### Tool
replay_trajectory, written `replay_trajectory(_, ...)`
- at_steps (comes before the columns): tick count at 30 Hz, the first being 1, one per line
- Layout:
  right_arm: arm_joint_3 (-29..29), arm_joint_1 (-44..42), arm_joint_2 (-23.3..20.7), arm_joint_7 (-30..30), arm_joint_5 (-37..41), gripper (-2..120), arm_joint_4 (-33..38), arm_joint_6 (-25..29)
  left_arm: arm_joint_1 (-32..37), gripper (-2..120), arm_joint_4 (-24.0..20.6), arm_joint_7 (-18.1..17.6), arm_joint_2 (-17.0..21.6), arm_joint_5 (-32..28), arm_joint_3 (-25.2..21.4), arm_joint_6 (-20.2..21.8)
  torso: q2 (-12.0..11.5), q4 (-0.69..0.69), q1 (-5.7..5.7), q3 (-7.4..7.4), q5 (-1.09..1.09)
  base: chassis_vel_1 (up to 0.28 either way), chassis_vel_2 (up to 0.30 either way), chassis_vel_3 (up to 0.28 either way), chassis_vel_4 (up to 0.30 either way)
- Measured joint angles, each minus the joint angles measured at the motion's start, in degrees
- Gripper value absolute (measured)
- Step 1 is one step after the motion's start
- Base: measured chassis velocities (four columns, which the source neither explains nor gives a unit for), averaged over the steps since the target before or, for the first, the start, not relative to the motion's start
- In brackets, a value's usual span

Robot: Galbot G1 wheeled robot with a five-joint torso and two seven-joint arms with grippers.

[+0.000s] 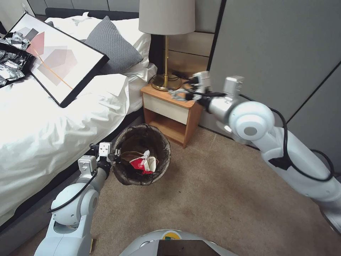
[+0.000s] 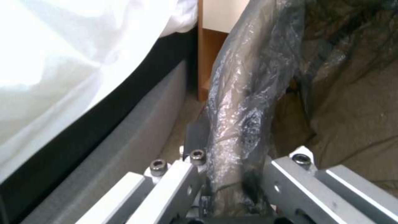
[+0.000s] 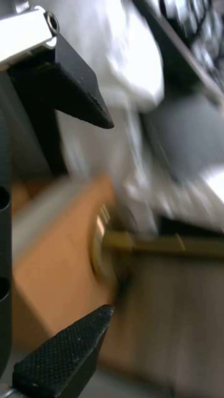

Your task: Pick up the trash bin, then pick up the garbage from the floor and place it into the trash bin.

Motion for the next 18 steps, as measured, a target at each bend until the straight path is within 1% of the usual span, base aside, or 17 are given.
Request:
replay_trajectory(1, 0.0, 0.0, 0.0, 0.0, 0.0, 100, 0.0, 0.0, 0.0, 0, 0.0, 0.0, 0.0, 0.0, 0.0, 0.0, 0.0, 0.0, 0.0, 0.0, 0.0, 0.0, 0.0, 0.0, 0.0)
replay_trajectory(2, 5.6, -6.8, 0.5, -2.1, -6.6, 100, -0.9, 2.3, 0.0, 0, 0.0, 0.0, 0.0, -0.1, 0.1, 0.0, 0.0, -0.01, 0.0, -0.01, -0.04, 0.0, 0.0, 0.0, 0.0)
replay_trajectory(3, 5.6, -6.8, 0.5, -2.1, -6.6, 100, -0.9, 2.3, 0.0, 0, 0.0, 0.0, 0.0, -0.1, 0.1, 0.0, 0.0, -0.01, 0.0, -0.01, -0.04, 0.0, 0.0, 0.0, 0.0)
replay_trajectory(5, 14.3, -19.7, 3.2, -6.8, -19.6, 100, -3.2, 6.9, 0.1, 0, -0.1, -0.1, 0.1, -0.4, 0.2, 0.0, 0.0, -0.01, 0.0, 0.0, 0.03, 0.0, 0.0, 0.0, 0.0)
replay_trajectory(6, 14.3, -19.7, 3.2, -6.8, -19.6, 100, -3.2, 6.9, 0.1, 0, -0.1, -0.1, 0.1, -0.4, 0.2, 0.0, 0.0, -0.01, 0.0, 0.0, 0.03, 0.0, 0.0, 0.0, 0.0)
replay_trajectory(7, 18.8, -27.0, 5.8, -9.6, -28.3, 100, -5.2, 11.2, 0.2, 0, -0.1, -0.1, 0.2, -0.6, 0.1, 0.0, 0.0, -0.04, 0.0, 0.0, 0.01, 0.0, 0.0, 0.0, 0.0)
replay_trajectory(8, 20.3, -29.3, 6.9, -10.4, -31.2, 100, -5.9, 12.9, 0.2, 0, -0.1, -0.1, 0.2, -0.7, 0.1, 0.0, 0.0, -0.04, 0.0, -0.01, -0.01, 0.0, 0.0, 0.0, 0.0)
replay_trajectory(9, 22.9, -35.2, 10.0, -12.0, -37.5, 100, -7.4, 16.9, 0.3, 0, -0.2, -0.2, 0.1, -0.9, 0.1, 0.0, 0.0, -0.04, 0.0, -0.01, 0.0, 0.0, 0.0, 0.0, 0.0)
replay_trajectory(10, 22.9, -35.2, 10.0, -12.0, -37.5, 100, -7.4, 16.9, 0.3, 0, -0.2, -0.2, 0.1, -0.9, 0.1, 0.0, 0.0, -0.04, 0.0, -0.01, 0.0, 0.0, 0.0, 0.0, 0.0)
replay_trajectory(11, 24.0, -38.9, 12.4, -12.7, -40.9, 100, -8.0, 18.9, 0.5, 0, -0.2, -0.2, 0.2, -1.0, 0.2, 0.0, 0.0, -0.04, 0.0, 0.0, 0.01, 0.0, 0.0, 0.0, 0.0)
replay_trajectory(12, 24.5, -40.8, 14.1, -12.9, -42.7, 100, -8.2, 19.9, 0.6, 0, -0.2, -0.2, 0.3, -1.0, 0.2, 0.0, 0.0, -0.04, 0.0, 0.0, 0.0, 0.0, 0.0, 0.0, 0.0)
replay_trajectory(13, 25.1, -42.8, 17.1, -13.0, -45.0, 100, -8.4, 21.2, 0.7, 0, -0.2, -0.2, 0.2, -1.0, 0.3, 0.0, 0.0, -0.03, -0.01, -0.01, -0.04, 0.0, 0.0, 0.0, 0.0)
replay_trajectory(14, 25.1, -42.8, 17.1, -13.0, -45.0, 100, -8.4, 21.2, 0.7, 0, -0.2, -0.2, 0.2, -1.0, 0.3, 0.0, 0.0, -0.03, -0.01, -0.01, -0.04, 0.0, 0.0, 0.0, 0.0)
replay_trajectory(15, 25.4, -43.8, 19.6, -13.0, -46.6, 100, -8.5, 22.0, 0.7, 0, -0.2, -0.2, 0.2, -1.0, 0.3, 0.0, 0.0, -0.04, -0.01, -0.01, -0.07, 0.0, 0.0, 0.0, 0.0)
replay_trajectory(16, 25.5, -44.6, 22.0, -13.0, -47.9, 100, -8.6, 22.7, 0.8, 0, -0.3, -0.2, 0.1, -1.0, 0.4, 0.0, 0.0, -0.03, -0.01, -0.01, -0.04, 0.0, 0.0, 0.0, 0.0)
replay_trajectory(17, 25.5, -44.6, 22.0, -13.0, -47.9, 100, -8.6, 22.7, 0.8, 0, -0.3, -0.2, 0.1, -1.0, 0.4, 0.0, 0.0, -0.03, -0.01, -0.01, -0.04, 0.0, 0.0, 0.0, 0.0)
replay_trajectory(18, 25.6, -45.2, 24.5, -13.0, -49.1, 100, -8.6, 23.2, 0.8, 0, -0.4, -0.3, 0.0, -1.0, 0.5, 0.0, 0.0, -0.02, -0.01, -0.01, 0.0, 0.0, 0.0, 0.0, 0.0)
